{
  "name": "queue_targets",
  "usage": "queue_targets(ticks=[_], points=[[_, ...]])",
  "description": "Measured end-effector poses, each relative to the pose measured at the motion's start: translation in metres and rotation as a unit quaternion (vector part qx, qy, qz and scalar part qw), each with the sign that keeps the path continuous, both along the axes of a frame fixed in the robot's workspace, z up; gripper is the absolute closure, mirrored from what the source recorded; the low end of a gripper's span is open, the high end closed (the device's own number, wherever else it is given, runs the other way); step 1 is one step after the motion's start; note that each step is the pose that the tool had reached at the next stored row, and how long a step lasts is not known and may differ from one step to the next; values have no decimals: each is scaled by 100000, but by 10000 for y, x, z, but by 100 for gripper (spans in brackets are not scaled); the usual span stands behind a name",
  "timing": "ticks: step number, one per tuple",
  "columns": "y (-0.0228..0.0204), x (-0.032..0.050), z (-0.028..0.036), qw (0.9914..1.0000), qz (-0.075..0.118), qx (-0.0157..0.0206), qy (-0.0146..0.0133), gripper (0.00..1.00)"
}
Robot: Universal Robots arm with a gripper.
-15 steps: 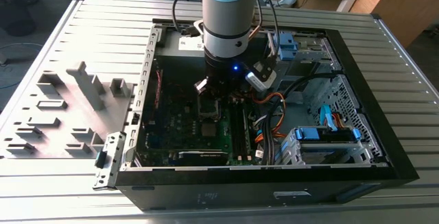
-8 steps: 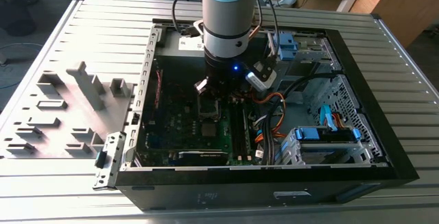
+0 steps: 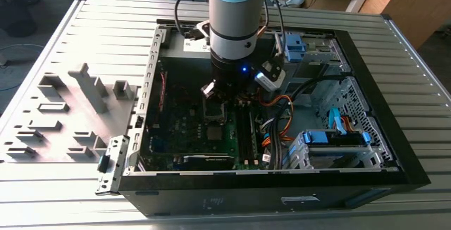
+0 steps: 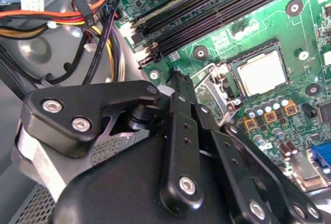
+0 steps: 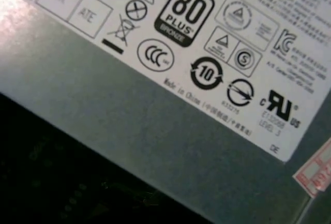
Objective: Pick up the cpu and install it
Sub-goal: 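Close the cpu cover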
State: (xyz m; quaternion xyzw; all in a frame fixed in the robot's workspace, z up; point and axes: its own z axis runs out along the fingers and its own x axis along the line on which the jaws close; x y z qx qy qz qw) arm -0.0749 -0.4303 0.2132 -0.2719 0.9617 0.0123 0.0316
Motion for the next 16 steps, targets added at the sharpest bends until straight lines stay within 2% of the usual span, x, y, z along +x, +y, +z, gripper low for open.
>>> queue_targets(ticks=[10,16], points=[[-1,18,1,99948,3223,-13,1,89],[-21,18,0,99914,4150,1,-4,89]])
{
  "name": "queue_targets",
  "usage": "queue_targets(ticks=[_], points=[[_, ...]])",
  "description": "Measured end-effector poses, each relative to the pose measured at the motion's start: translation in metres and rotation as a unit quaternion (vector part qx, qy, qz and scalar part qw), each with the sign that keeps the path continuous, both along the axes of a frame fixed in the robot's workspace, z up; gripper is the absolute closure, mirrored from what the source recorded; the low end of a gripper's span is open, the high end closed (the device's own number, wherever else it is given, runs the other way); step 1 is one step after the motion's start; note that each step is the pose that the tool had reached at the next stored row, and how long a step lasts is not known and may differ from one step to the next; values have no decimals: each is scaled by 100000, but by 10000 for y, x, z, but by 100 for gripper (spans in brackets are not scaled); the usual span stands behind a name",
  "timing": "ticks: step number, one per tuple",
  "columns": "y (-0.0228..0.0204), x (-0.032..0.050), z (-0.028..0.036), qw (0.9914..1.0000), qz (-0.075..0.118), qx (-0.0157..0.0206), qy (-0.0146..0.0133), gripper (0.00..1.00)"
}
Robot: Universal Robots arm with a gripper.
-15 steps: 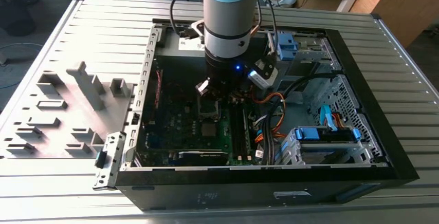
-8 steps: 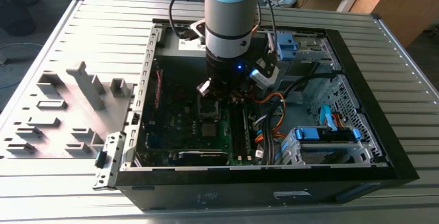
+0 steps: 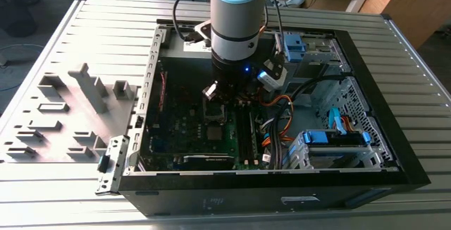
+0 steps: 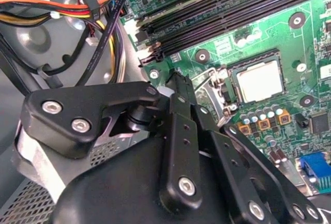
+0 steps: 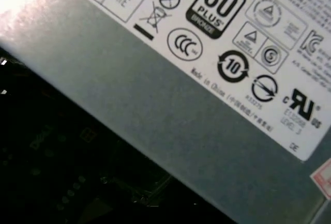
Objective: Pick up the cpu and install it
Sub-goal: 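Close the cpu cover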
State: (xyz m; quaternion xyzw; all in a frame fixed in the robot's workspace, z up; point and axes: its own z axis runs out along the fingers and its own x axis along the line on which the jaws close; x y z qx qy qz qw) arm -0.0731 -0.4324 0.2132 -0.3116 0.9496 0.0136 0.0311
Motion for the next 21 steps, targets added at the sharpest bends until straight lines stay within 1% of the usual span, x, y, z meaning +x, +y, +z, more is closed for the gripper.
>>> queue_targets(ticks=[21], points=[[-98,0,1,99974,2267,-3,2,89]])
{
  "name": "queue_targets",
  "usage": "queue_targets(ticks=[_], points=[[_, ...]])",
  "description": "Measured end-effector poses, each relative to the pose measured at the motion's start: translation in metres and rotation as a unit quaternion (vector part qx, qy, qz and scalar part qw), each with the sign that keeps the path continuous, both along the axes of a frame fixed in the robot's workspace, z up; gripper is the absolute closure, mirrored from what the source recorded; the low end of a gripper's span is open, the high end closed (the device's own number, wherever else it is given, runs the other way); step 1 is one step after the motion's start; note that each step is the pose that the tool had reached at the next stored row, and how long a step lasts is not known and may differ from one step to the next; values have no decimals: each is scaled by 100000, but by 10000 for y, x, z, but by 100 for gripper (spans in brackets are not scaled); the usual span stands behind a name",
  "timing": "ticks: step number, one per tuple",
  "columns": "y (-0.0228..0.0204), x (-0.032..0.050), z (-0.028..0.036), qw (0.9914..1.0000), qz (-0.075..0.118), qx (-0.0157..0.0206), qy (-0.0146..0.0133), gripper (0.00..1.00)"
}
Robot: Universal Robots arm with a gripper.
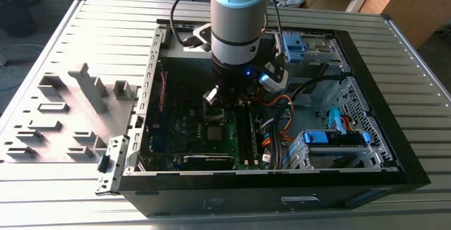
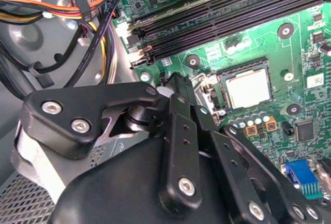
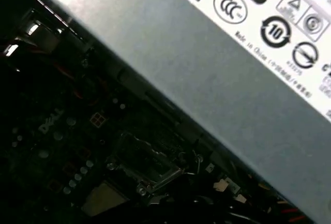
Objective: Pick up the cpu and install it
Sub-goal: 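Close the cpu cover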
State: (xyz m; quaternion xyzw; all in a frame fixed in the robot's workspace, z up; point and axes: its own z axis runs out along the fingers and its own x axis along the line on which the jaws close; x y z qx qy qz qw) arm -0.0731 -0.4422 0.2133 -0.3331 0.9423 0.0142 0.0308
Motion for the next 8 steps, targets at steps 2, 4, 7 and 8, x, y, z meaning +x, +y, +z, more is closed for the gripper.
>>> queue_targets(ticks=[2,4,7,8], points=[[-9,0,0,100000,191,-2,-2,89],[-18,1,2,99999,338,0,2,89],[-30,4,4,99999,489,-1,21,89],[-35,6,5,99999,535,0,28,89]])
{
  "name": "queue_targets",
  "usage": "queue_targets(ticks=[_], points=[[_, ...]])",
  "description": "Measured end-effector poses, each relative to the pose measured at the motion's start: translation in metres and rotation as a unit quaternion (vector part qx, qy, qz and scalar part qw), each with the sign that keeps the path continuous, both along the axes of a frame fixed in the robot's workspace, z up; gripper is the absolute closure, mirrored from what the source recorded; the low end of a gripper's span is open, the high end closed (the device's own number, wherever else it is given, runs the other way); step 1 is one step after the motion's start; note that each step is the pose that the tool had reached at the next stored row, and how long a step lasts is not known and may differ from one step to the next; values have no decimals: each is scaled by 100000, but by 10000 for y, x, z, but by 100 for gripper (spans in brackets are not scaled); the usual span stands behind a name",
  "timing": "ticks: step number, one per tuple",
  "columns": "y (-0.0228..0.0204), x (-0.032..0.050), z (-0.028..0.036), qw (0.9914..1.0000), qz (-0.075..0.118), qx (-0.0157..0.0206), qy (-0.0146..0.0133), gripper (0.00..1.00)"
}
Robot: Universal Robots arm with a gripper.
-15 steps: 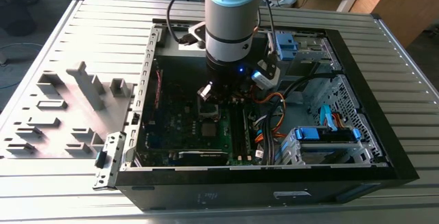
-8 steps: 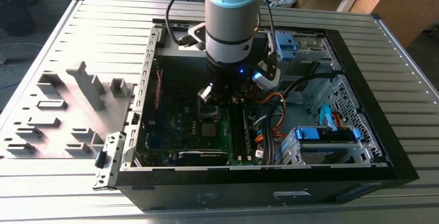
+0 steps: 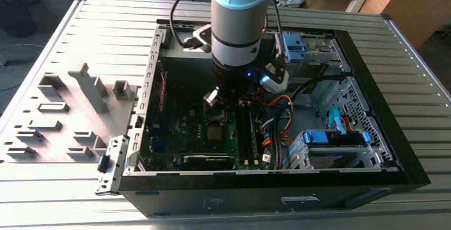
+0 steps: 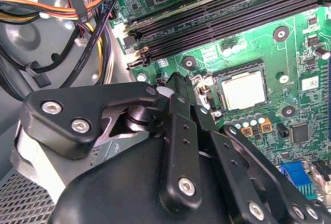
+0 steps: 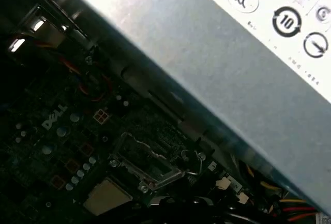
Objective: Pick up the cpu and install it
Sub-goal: 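Close the cpu cover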
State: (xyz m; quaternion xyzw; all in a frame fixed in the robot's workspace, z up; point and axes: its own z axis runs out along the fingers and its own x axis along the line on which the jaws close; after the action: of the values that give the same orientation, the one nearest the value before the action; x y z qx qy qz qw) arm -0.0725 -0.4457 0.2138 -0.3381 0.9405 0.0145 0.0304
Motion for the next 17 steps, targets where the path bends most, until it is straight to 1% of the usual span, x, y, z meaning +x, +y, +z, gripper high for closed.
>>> queue_targets(ticks=[17], points=[[-63,32,13,99997,780,-7,169,89]])
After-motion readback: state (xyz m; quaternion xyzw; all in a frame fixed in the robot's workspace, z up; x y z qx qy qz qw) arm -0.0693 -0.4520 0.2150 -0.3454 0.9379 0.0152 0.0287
